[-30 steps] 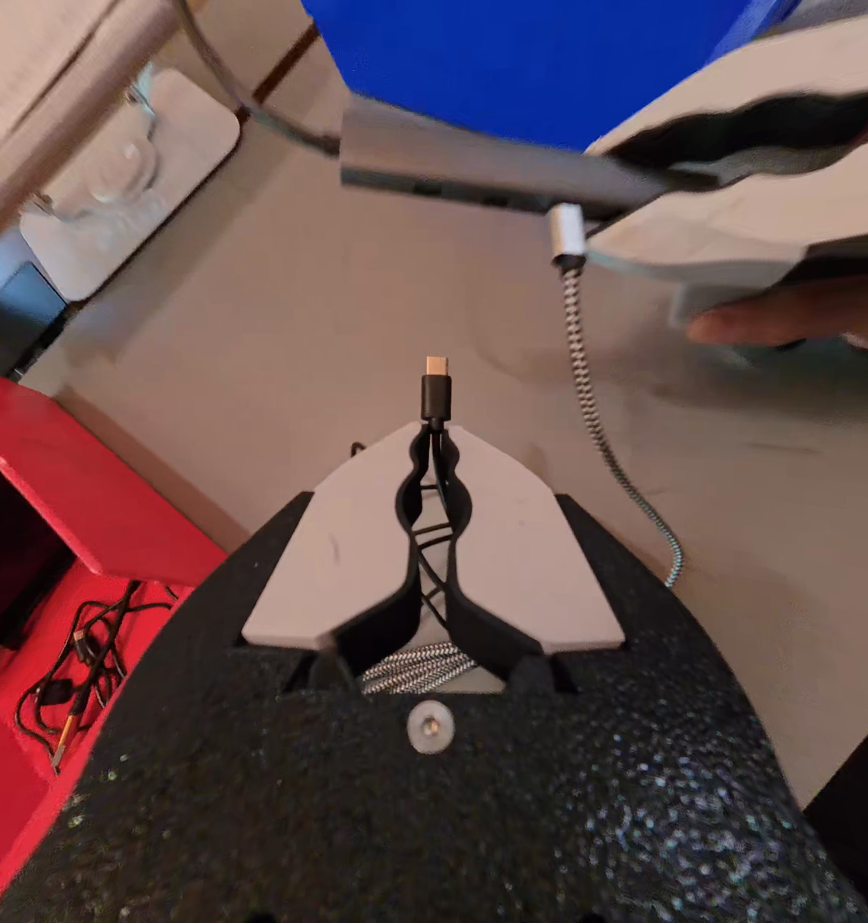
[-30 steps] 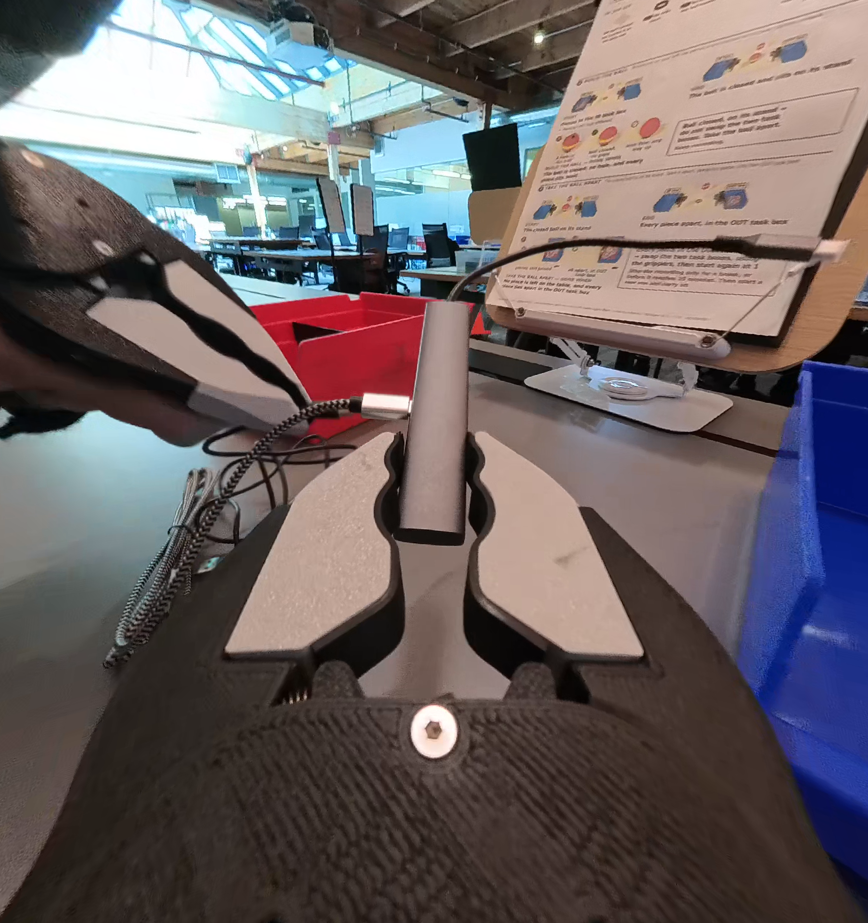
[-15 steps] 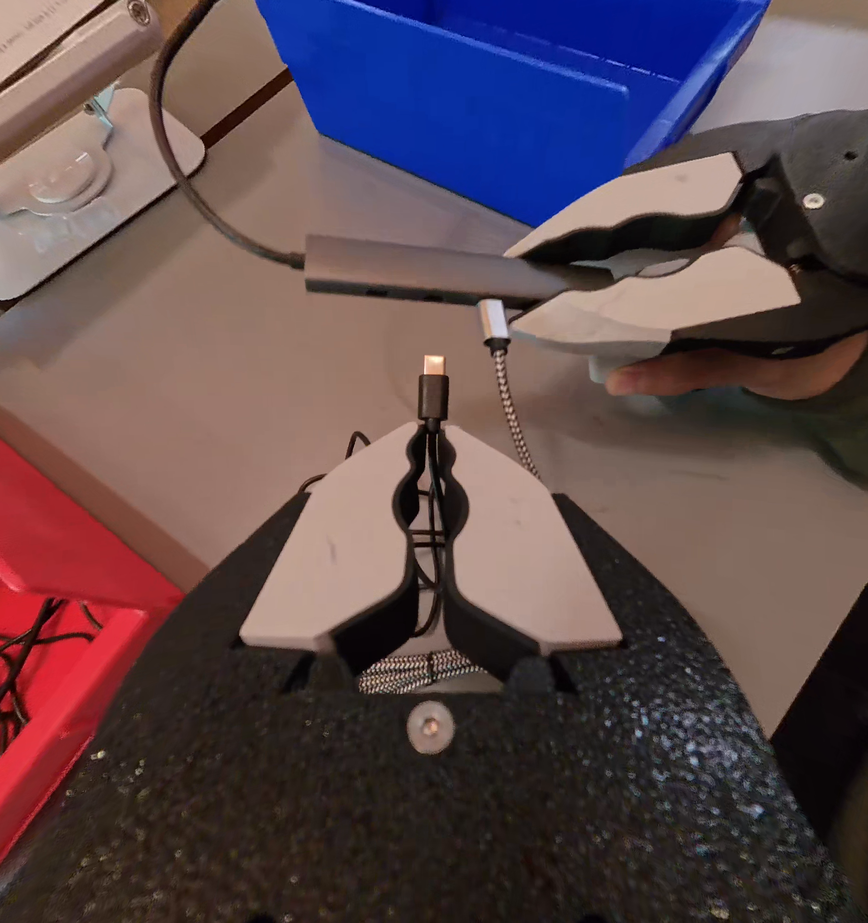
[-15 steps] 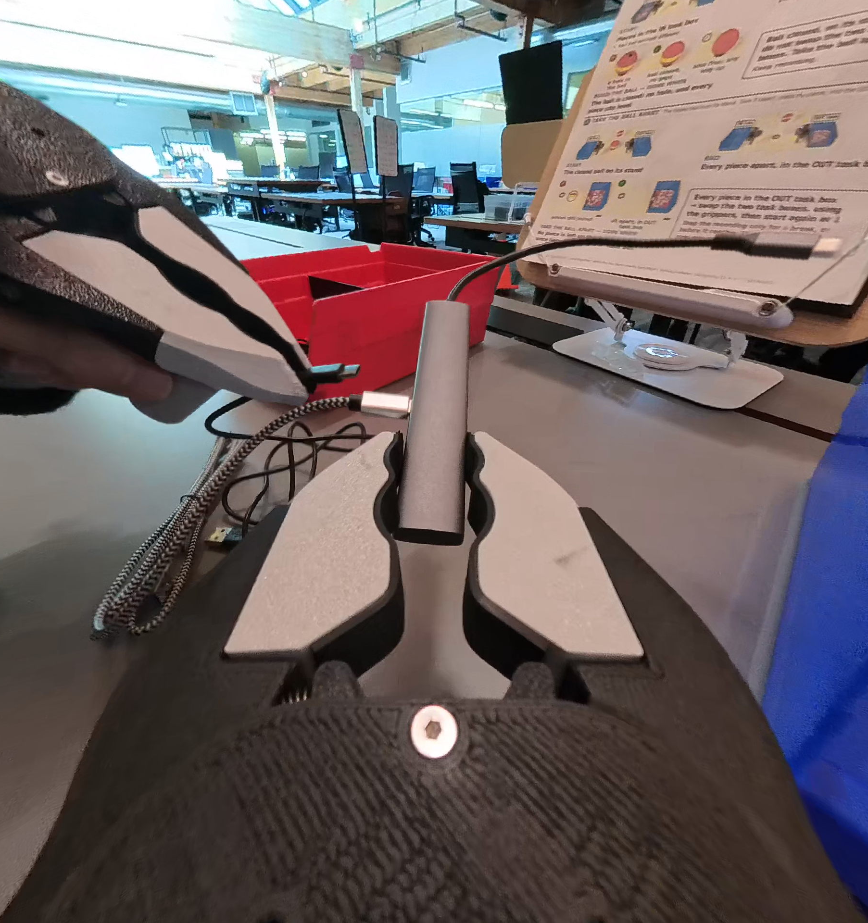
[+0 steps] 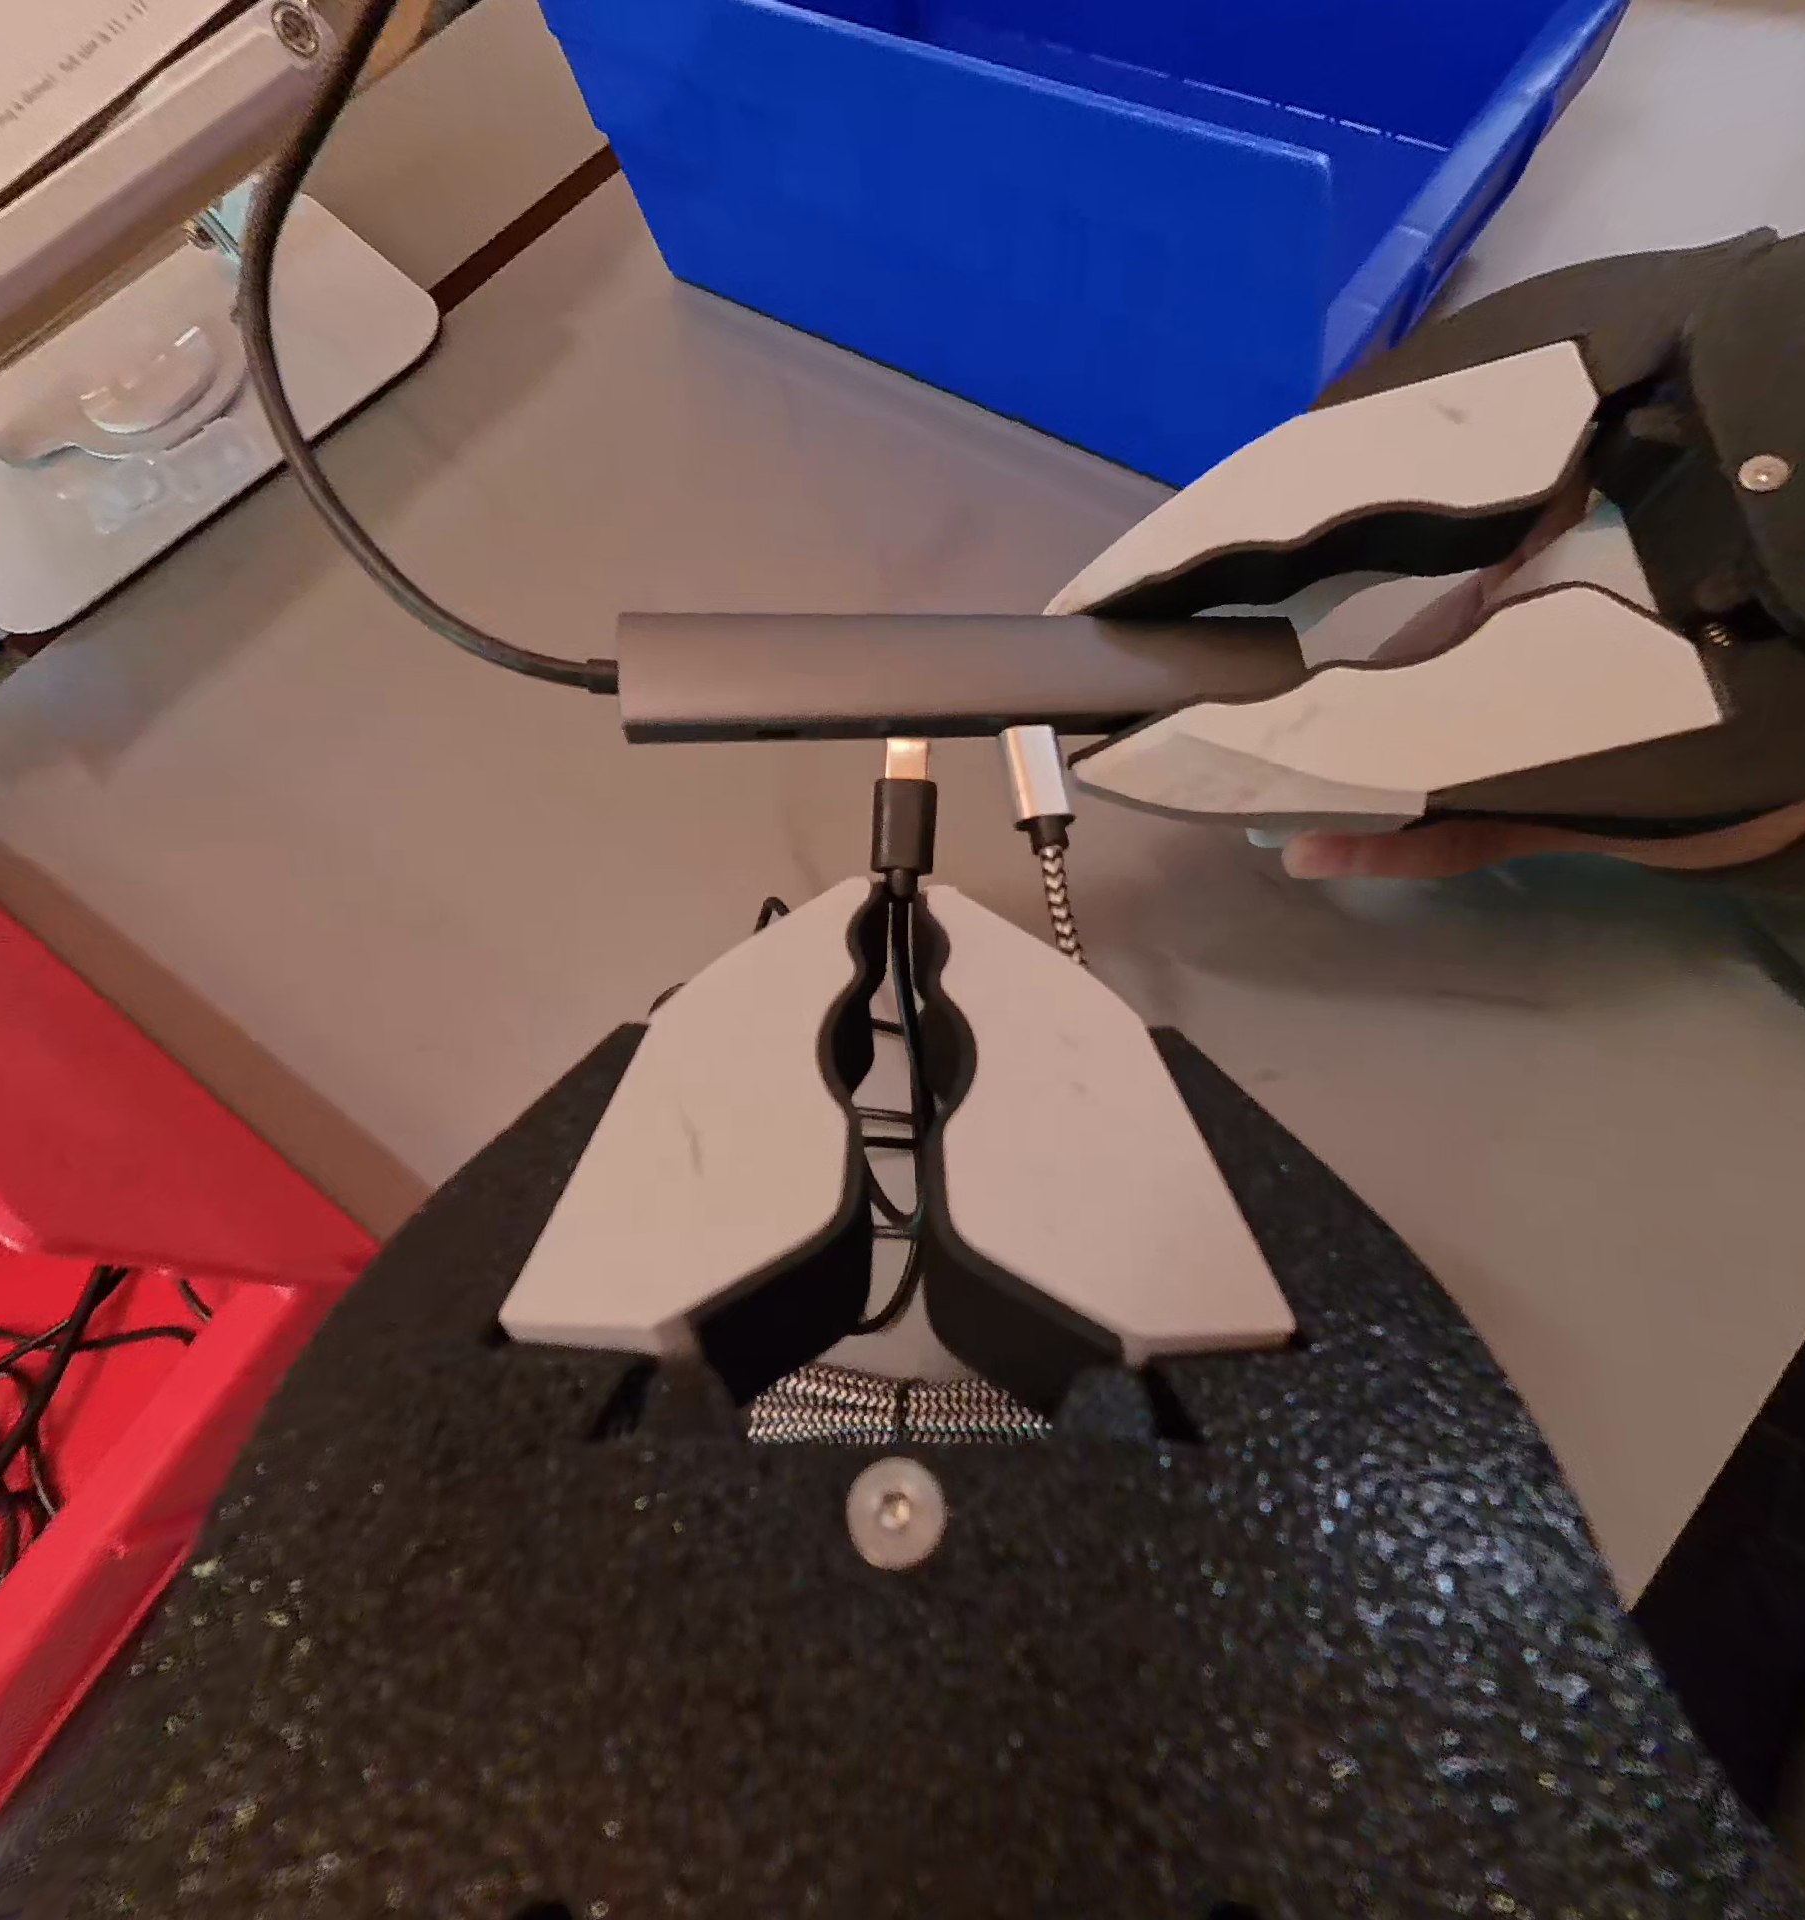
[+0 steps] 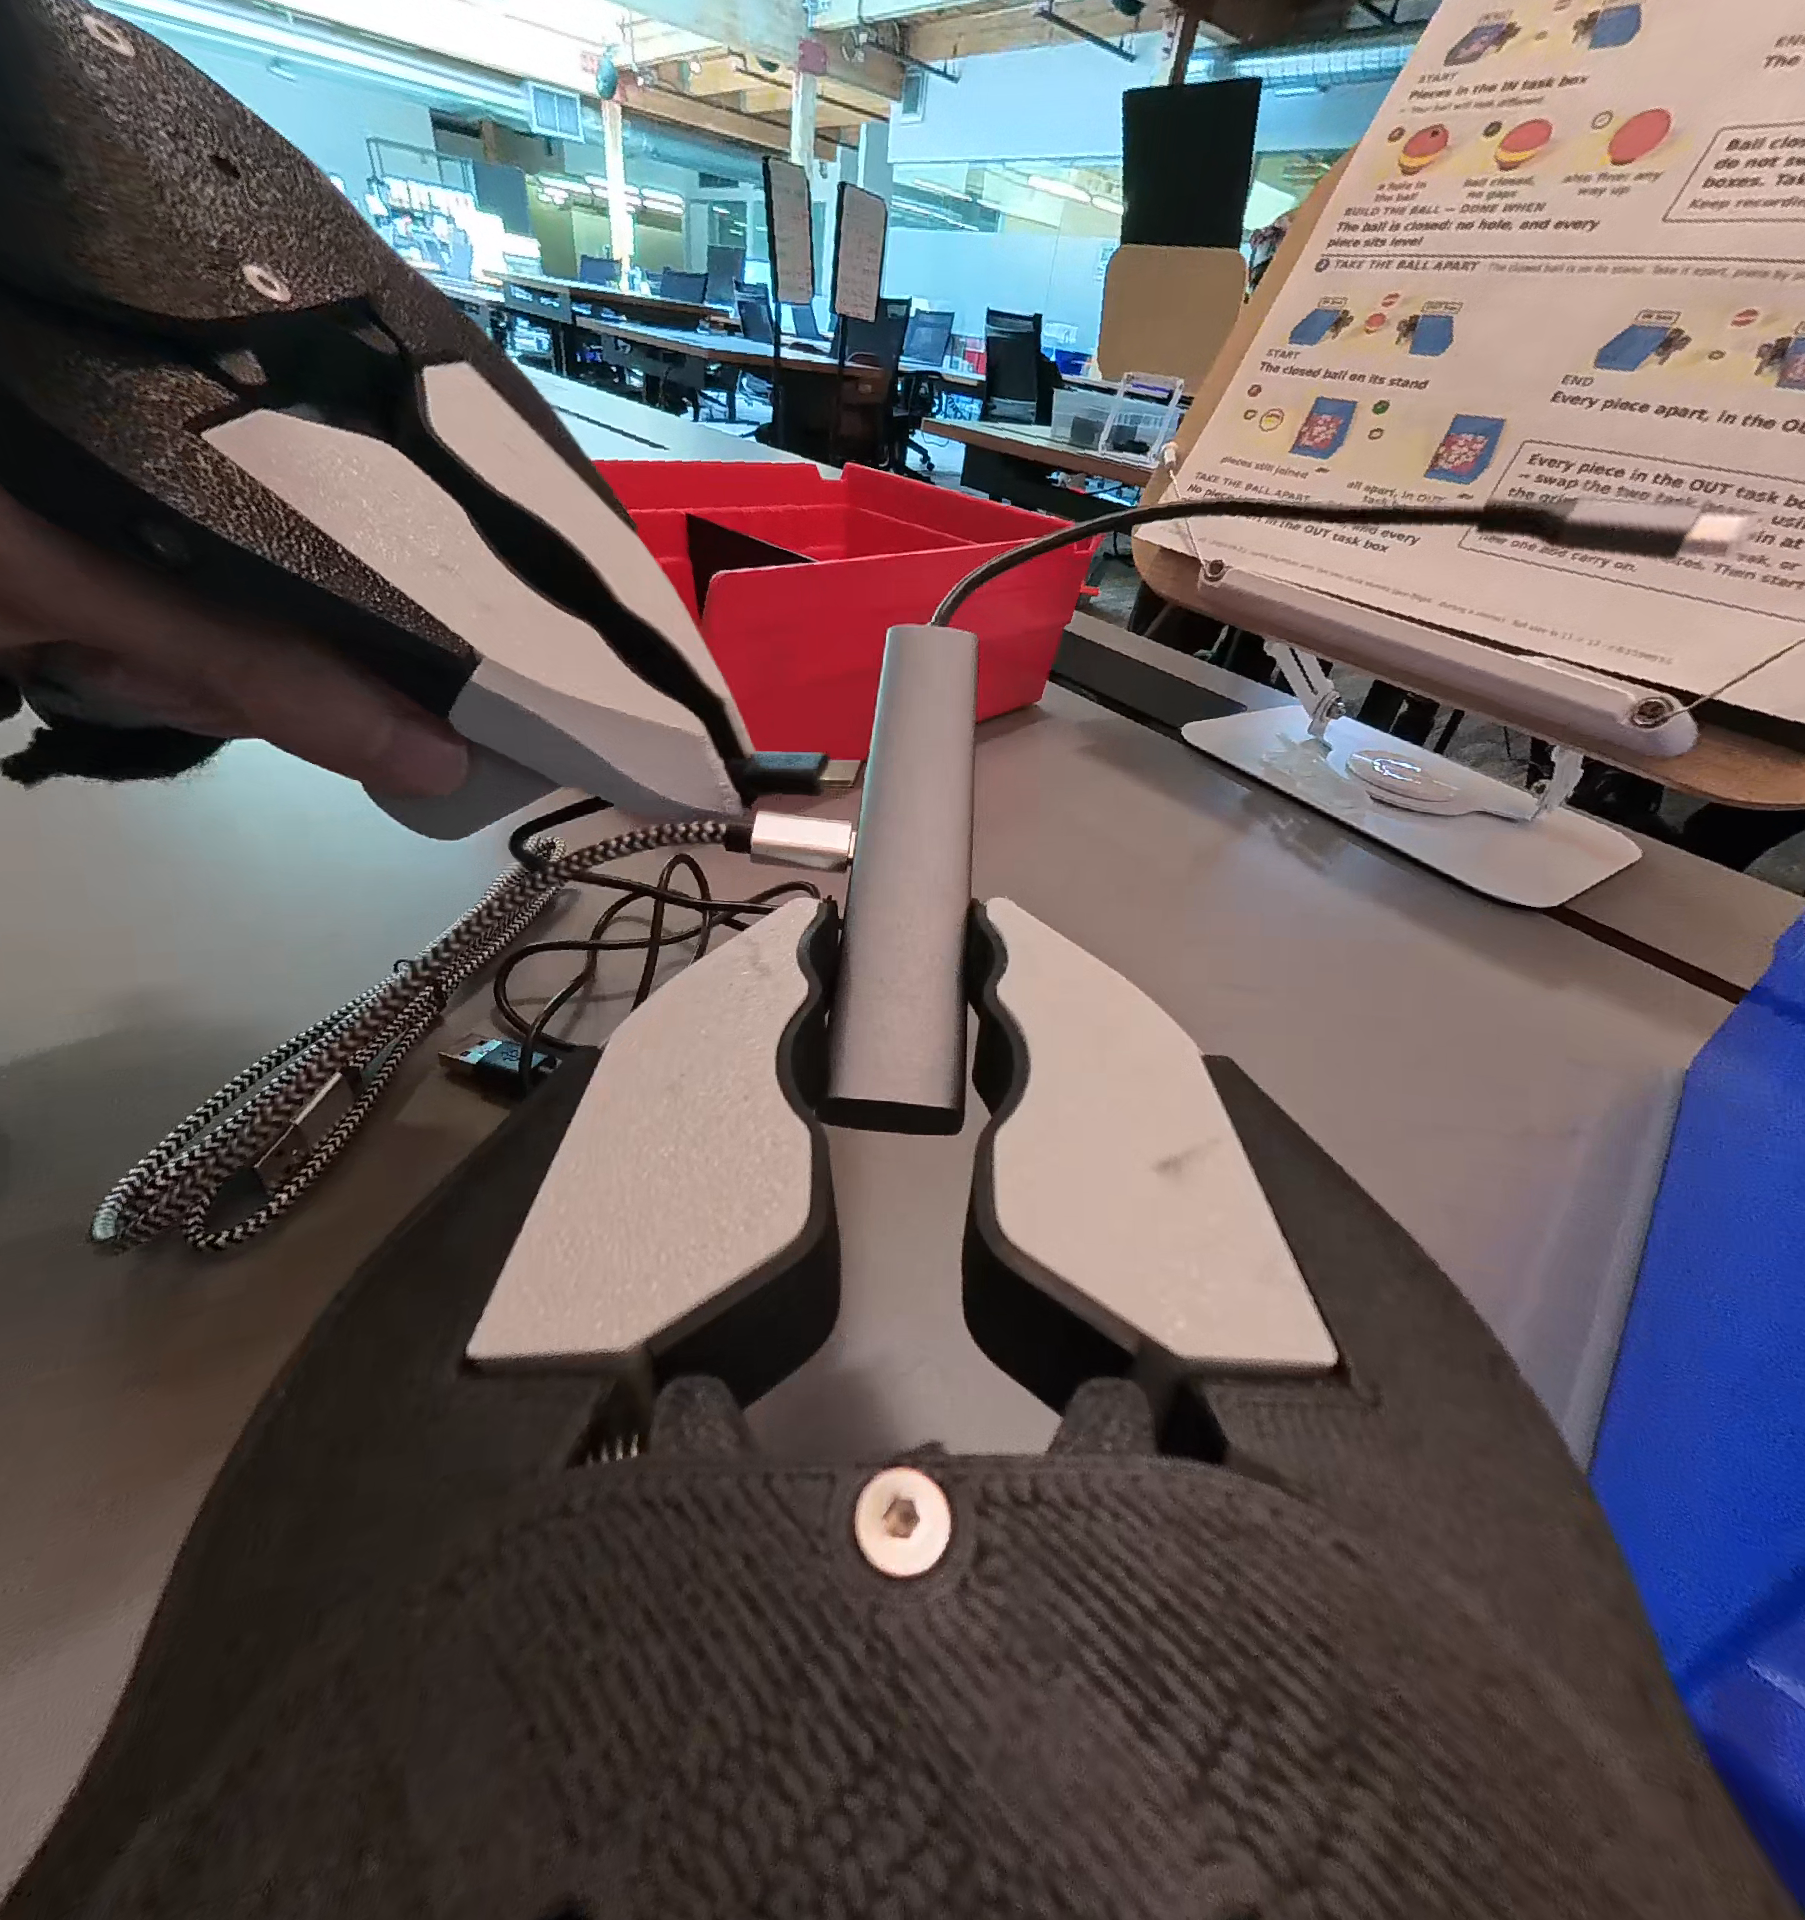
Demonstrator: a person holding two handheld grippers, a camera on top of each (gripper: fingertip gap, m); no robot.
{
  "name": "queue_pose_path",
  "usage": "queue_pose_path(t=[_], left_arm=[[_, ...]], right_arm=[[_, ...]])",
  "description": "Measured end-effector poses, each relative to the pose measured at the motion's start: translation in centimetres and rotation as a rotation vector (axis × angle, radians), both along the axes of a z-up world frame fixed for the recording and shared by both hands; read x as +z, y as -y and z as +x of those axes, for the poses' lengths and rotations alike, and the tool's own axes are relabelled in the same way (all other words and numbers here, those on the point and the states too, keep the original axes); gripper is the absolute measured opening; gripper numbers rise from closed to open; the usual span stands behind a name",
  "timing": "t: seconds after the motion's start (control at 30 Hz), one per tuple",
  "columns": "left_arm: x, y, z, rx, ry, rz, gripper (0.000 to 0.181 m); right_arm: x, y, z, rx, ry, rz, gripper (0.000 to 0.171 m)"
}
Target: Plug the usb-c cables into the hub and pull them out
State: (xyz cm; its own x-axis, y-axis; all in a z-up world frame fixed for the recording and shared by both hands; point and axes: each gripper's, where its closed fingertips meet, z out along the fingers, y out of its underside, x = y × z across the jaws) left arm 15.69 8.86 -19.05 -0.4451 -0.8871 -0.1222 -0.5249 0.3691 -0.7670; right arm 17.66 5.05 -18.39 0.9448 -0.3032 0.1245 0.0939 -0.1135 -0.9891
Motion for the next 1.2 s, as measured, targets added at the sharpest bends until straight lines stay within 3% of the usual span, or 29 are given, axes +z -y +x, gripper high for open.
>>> queue_pose_path(t=[0.87,1.2], left_arm=[[-0.3,-0.3,0.1,0.053,-0.005,0.031,0.004],[0.7,0.2,1.4,0.026,0.165,0.049,0.004]], right_arm=[[-0.5,-0.5,-0.4,-0.027,0.079,-0.06,0.024],[-0.1,-0.1,0.2,-0.027,0.008,-0.013,0.025]])
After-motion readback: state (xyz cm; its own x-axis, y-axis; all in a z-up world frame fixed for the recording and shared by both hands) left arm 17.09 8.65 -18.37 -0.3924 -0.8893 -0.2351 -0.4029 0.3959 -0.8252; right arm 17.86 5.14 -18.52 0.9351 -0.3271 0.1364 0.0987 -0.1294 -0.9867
